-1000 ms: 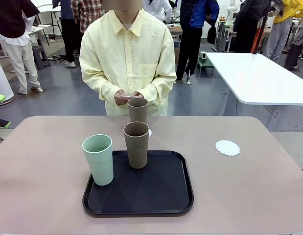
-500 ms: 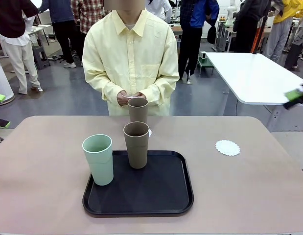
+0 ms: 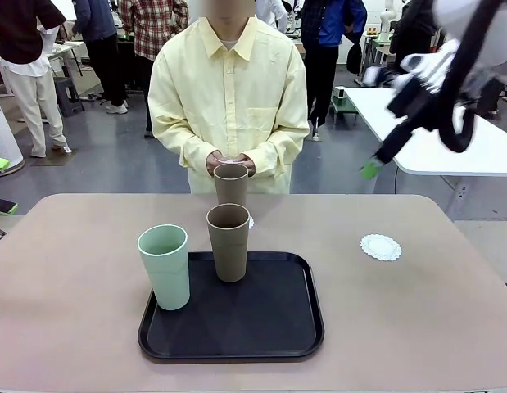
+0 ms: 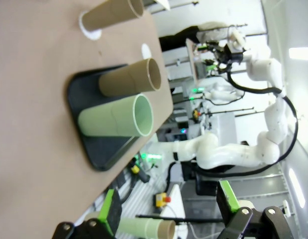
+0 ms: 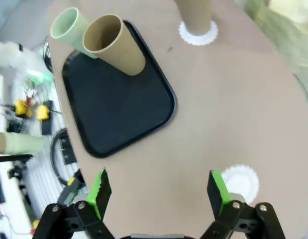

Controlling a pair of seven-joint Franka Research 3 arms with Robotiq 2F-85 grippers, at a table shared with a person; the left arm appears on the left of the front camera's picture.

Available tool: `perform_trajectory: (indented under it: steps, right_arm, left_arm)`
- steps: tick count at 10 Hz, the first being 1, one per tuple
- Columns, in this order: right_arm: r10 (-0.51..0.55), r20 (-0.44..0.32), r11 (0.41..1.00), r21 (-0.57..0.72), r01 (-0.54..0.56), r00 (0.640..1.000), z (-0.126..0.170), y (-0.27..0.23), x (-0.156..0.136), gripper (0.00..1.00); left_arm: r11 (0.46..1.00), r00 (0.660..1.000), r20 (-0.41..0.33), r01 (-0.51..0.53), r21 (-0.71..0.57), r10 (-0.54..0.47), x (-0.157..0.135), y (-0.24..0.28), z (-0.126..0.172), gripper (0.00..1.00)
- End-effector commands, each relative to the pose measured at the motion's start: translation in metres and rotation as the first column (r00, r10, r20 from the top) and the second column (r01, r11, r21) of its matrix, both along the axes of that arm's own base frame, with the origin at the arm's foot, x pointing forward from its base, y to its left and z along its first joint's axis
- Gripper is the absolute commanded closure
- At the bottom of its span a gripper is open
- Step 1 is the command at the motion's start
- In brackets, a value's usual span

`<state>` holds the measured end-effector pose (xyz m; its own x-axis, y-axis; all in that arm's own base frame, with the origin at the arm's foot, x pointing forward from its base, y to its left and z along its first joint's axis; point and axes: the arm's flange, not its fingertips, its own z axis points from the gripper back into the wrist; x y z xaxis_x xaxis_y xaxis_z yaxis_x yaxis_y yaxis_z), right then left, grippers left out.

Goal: Place coasters on the table and set cups on them.
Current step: Take one Reusable plastic cup from the Flat Tray and place it on a coaster set by the human.

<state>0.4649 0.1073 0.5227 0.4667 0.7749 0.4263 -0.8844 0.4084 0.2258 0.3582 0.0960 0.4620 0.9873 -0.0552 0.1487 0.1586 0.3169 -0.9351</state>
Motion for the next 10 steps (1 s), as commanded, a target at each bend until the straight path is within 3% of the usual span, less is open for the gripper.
perform_trajectory:
  steps: [1, 4, 6, 10]
  right_arm:
    - [0.104, 0.064, 0.995, 0.001, -0.104, 0.993, -0.036, 0.029, -0.001, 0.00]
    - [0.164, 0.113, 0.986, -0.005, -0.165, 0.980, -0.061, 0.048, -0.004, 0.00]
    - [0.158, 0.074, 0.987, -0.037, -0.155, 0.985, -0.056, 0.059, -0.005, 0.00]
    - [0.158, 0.074, 0.987, -0.037, -0.155, 0.985, -0.056, 0.059, -0.005, 0.00]
  left_arm:
    - [1.000, 1.000, 0.014, 0.002, -0.010, -0.002, 0.000, 0.001, 0.001, 0.00]
    - [1.000, 1.000, 0.014, 0.002, -0.010, -0.002, 0.000, 0.001, 0.001, 0.00]
    - [1.000, 1.000, 0.014, 0.002, -0.010, -0.002, 0.000, 0.001, 0.001, 0.00]
    - [1.000, 1.000, 0.014, 0.002, -0.010, -0.002, 0.000, 0.001, 0.001, 0.00]
